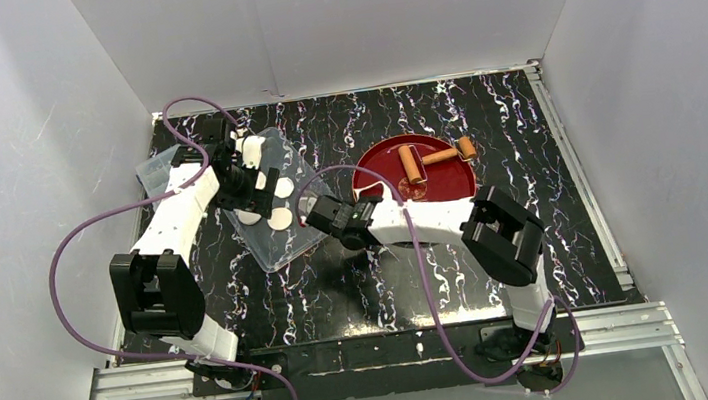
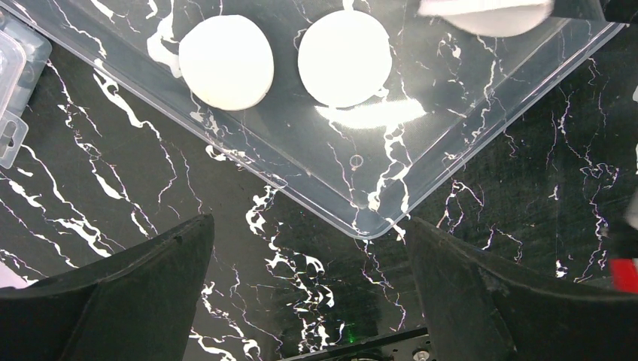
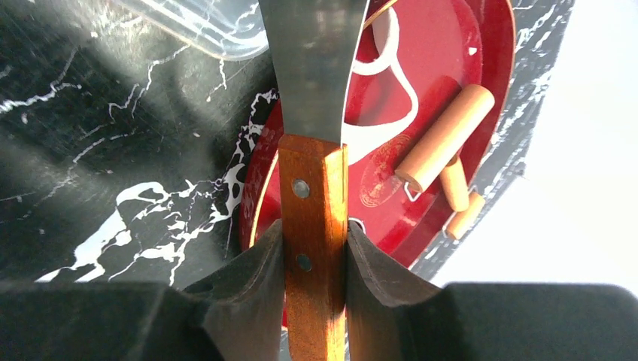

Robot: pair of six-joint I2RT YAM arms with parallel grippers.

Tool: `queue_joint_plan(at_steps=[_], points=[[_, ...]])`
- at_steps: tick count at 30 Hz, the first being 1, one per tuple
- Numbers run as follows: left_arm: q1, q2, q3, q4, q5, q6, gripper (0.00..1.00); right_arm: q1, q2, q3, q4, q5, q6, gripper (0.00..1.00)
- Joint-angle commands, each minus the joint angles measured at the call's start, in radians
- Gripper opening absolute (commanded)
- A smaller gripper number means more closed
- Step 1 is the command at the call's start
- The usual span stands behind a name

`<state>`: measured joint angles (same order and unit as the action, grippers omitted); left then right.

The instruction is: Roll out the dumpling wrappers from the dough

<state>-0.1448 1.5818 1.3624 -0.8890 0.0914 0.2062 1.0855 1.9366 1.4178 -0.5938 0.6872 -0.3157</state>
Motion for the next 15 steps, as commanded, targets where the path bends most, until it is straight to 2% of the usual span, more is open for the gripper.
queue_joint_plan(at_steps=[1, 5, 15], points=[[0.011, -0.052, 0.027, -0.009, 0.017, 0.007, 0.98, 0.029, 0.017, -0.068, 0.17, 0.197, -0.128, 0.01], [0.014, -0.053, 0.027, -0.008, 0.022, 0.006, 0.98, 0.031, -0.005, -0.078, 0.245, 0.241, -0.194, 0.01], [0.023, -0.063, 0.023, -0.008, 0.032, 0.005, 0.98, 0.011, -0.034, -0.046, 0.246, 0.279, -0.216, 0.01]])
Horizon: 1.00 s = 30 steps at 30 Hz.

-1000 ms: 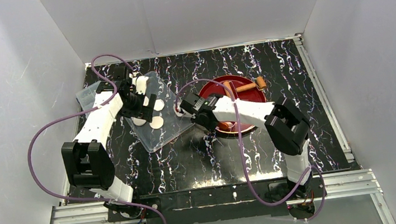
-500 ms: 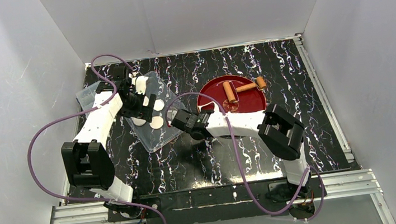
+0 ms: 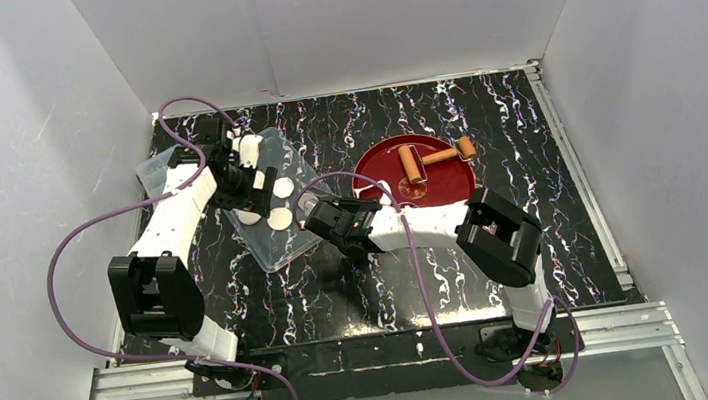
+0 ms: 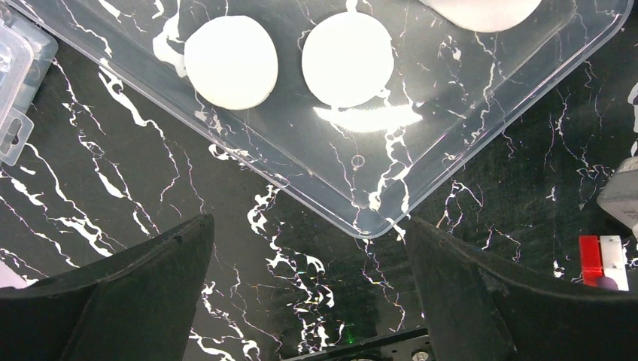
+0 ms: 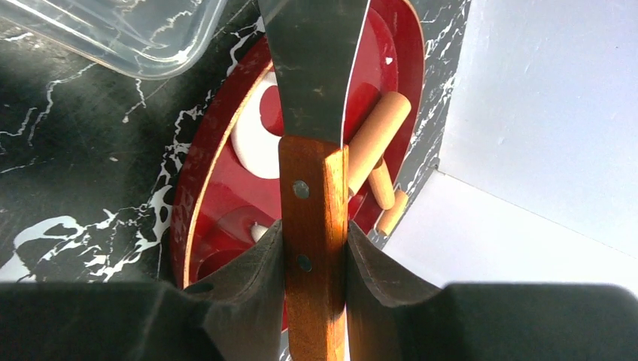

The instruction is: Roll out the dumpling wrappers from the dough

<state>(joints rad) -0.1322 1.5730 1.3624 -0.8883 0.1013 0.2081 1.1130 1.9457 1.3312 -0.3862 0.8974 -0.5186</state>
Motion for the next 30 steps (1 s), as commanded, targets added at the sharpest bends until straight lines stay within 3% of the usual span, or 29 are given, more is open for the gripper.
queue_joint_plan(at_steps=[1, 9, 12, 14, 18, 30], points=[[0.011, -0.054, 0.023, -0.009, 0.024, 0.004, 0.98, -0.028, -0.036, 0.059, 0.02, 0.075, -0.008, 0.01], [0.014, -0.057, 0.025, -0.011, 0.033, 0.002, 0.98, -0.119, -0.074, 0.142, -0.132, 0.056, 0.109, 0.01], [0.014, -0.056, 0.03, -0.011, 0.035, 0.0, 0.98, -0.117, -0.104, 0.217, -0.256, -0.112, 0.205, 0.01], [0.014, -0.056, 0.034, -0.015, 0.034, 0.0, 0.98, -0.121, -0.119, 0.234, -0.333, -0.33, 0.262, 0.01], [0.016, -0.055, 0.033, -0.016, 0.036, 0.0, 0.98, -0.12, -0.114, 0.197, -0.437, -0.47, 0.341, 0.01], [0.017, -0.043, 0.041, -0.024, 0.051, -0.003, 0.98, -0.12, -0.031, 0.166, -0.426, -0.51, 0.403, 0.01]])
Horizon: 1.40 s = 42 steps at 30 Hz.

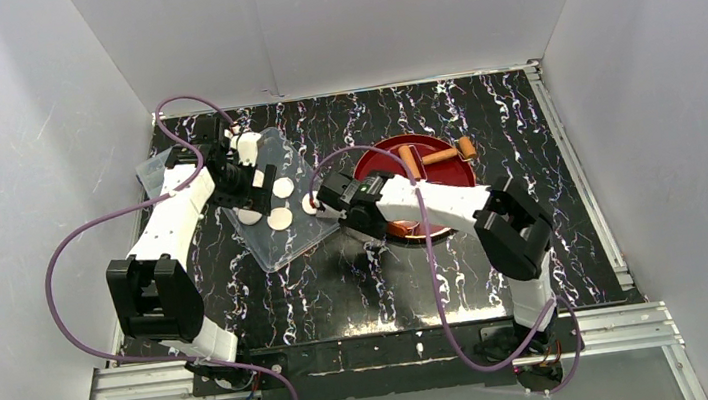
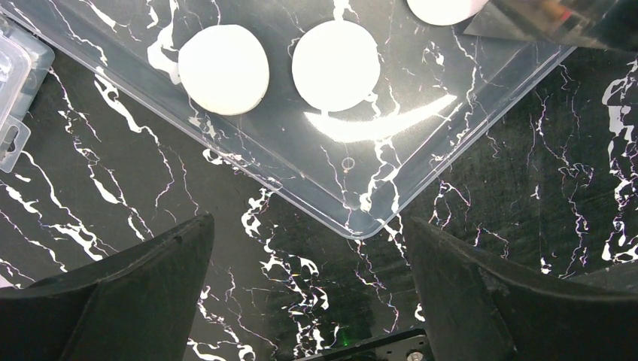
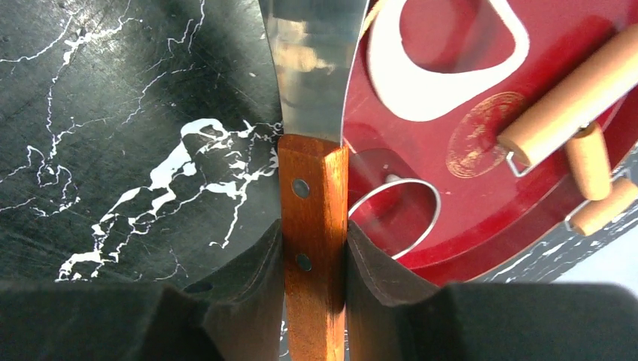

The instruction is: Roll out the dumpling wrappers from the dough

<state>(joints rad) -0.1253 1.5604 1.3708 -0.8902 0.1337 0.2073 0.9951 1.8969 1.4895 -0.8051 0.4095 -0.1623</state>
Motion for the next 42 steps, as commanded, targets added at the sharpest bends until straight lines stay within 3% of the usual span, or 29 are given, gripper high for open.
queue_joint_plan(at_steps=[1, 8, 11, 15, 19, 30, 42], points=[[0.009, -0.03, 0.033, -0.022, 0.019, -0.003, 0.98, -0.001, 0.011, -0.007, -0.006, -0.022, 0.053, 0.01], [0.013, -0.025, 0.032, -0.019, 0.023, -0.003, 0.98, -0.007, -0.034, -0.03, -0.01, -0.051, 0.052, 0.01], [0.013, -0.025, 0.033, -0.021, 0.023, -0.002, 0.98, -0.032, -0.103, -0.011, 0.012, -0.244, 0.062, 0.01], [0.013, -0.028, 0.033, -0.02, 0.022, -0.002, 0.98, -0.179, -0.11, 0.058, -0.046, -0.627, 0.198, 0.01], [0.015, -0.027, 0.034, -0.019, 0.021, -0.002, 0.98, -0.263, -0.059, 0.081, -0.091, -0.757, 0.331, 0.01], [0.016, -0.031, 0.028, -0.019, 0.023, -0.001, 0.98, -0.266, 0.011, 0.076, -0.049, -0.706, 0.363, 0.01], [0.018, -0.028, 0.032, -0.021, 0.021, -0.001, 0.98, -0.214, 0.081, 0.131, -0.155, -0.555, 0.314, 0.01]])
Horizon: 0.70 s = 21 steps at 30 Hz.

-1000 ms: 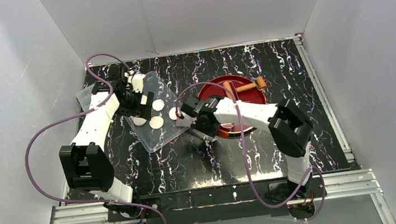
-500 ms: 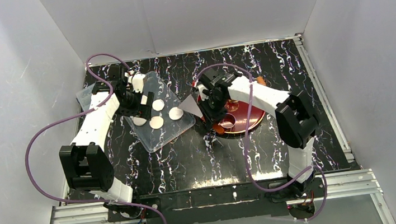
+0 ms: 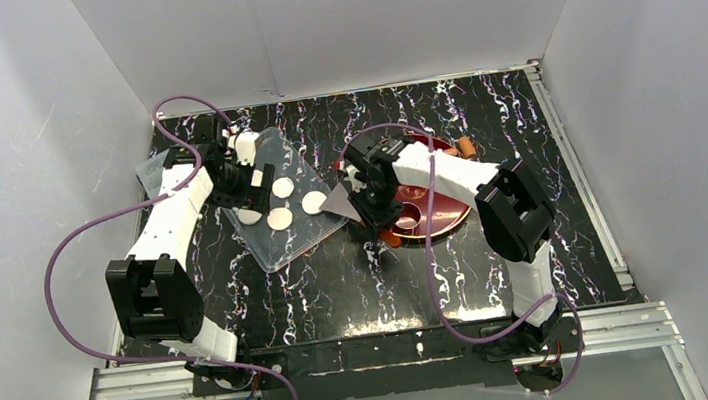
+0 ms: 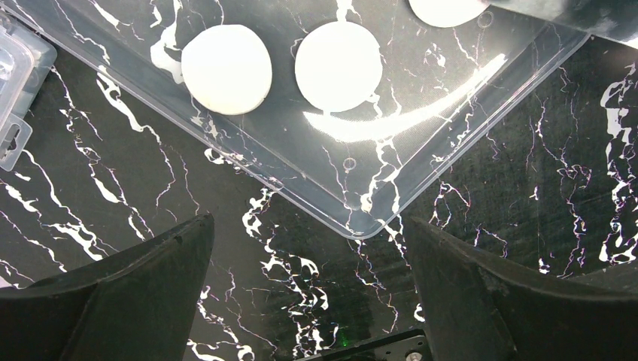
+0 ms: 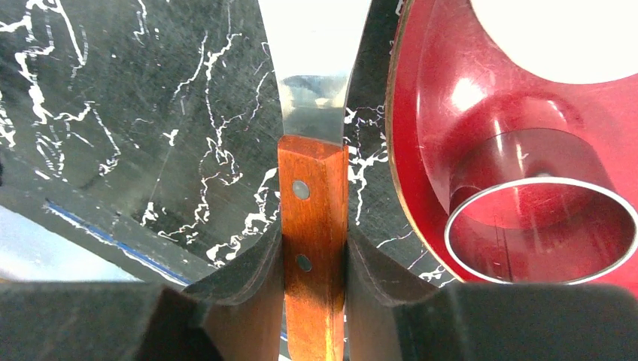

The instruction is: Roll out the dumpling wrappers from the dough

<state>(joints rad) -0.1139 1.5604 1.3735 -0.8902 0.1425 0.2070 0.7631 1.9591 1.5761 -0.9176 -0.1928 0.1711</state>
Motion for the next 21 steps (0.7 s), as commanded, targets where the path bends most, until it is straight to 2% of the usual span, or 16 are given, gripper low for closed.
queue_joint_plan(at_steps=[1, 10, 16, 21], points=[[0.006, -0.027, 0.029, -0.021, 0.014, -0.001, 0.98, 0.02, 0.023, 0.047, -0.045, 0.052, -0.021, 0.01], [0.006, -0.029, 0.027, -0.022, 0.017, -0.003, 0.98, 0.03, 0.02, 0.088, -0.057, 0.06, -0.021, 0.01], [0.006, -0.03, 0.03, -0.021, 0.016, -0.001, 0.98, 0.03, -0.042, 0.12, -0.061, 0.027, -0.027, 0.01], [0.006, -0.028, 0.032, -0.022, 0.015, 0.0, 0.98, 0.028, -0.096, 0.136, -0.082, 0.061, -0.034, 0.01]])
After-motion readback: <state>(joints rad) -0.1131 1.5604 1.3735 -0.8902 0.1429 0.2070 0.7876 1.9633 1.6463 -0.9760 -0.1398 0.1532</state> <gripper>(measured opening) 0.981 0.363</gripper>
